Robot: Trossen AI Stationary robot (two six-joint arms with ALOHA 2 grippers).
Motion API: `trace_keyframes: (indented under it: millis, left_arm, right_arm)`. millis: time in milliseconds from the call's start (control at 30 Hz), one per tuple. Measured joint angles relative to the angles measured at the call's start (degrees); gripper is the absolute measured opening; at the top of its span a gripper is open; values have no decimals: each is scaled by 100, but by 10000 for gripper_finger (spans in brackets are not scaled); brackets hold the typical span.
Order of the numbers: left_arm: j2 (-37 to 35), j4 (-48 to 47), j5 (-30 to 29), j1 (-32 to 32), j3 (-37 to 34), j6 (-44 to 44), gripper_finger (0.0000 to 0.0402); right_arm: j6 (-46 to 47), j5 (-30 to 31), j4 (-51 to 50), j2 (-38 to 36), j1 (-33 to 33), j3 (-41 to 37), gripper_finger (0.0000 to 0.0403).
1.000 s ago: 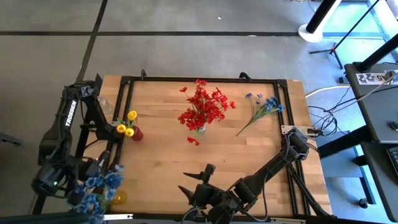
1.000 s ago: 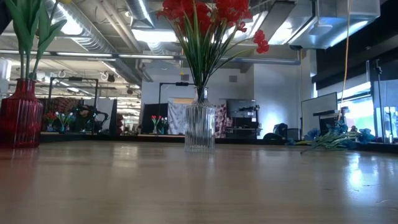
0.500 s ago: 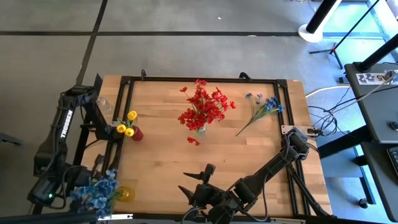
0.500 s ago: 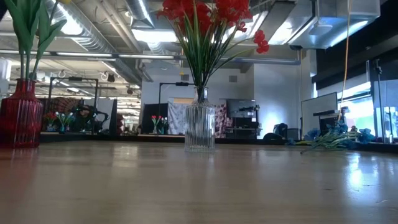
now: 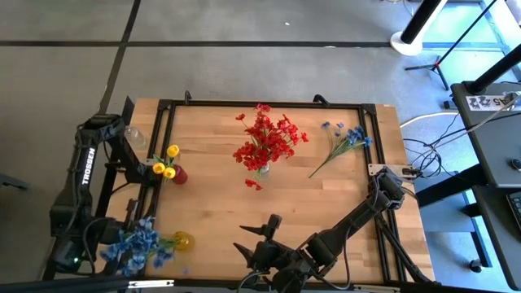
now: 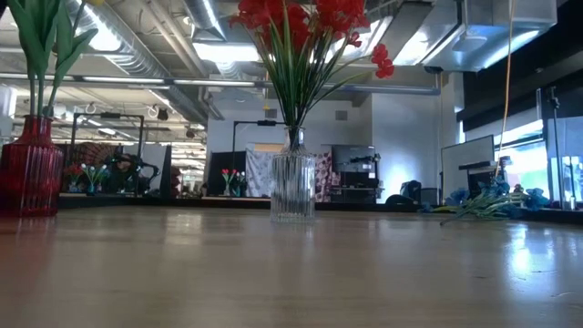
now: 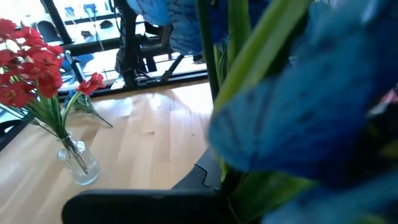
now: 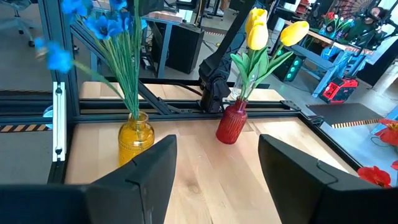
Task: Sort flowers into vase by color
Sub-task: Put the bottom blue flower into the yellow vase
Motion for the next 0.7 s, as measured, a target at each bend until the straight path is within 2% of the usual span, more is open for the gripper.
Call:
trace_keyframes:
  millis: [300, 433, 533, 700]
  left_arm:
    - [17, 237, 251, 464, 0, 131, 5]
    - [32, 498, -158, 552, 0, 686, 5]
    - [31, 426, -437, 551, 0, 744, 5]
    - [35, 453, 249, 702, 0, 736, 6]
  right_arm:
    - [0, 0, 0, 0, 2, 0, 227]
    - [-2, -4, -6, 0, 2, 0, 227]
    - [-1, -116, -93, 0, 2, 0, 227]
    - [0, -250, -134, 0, 4, 0, 227]
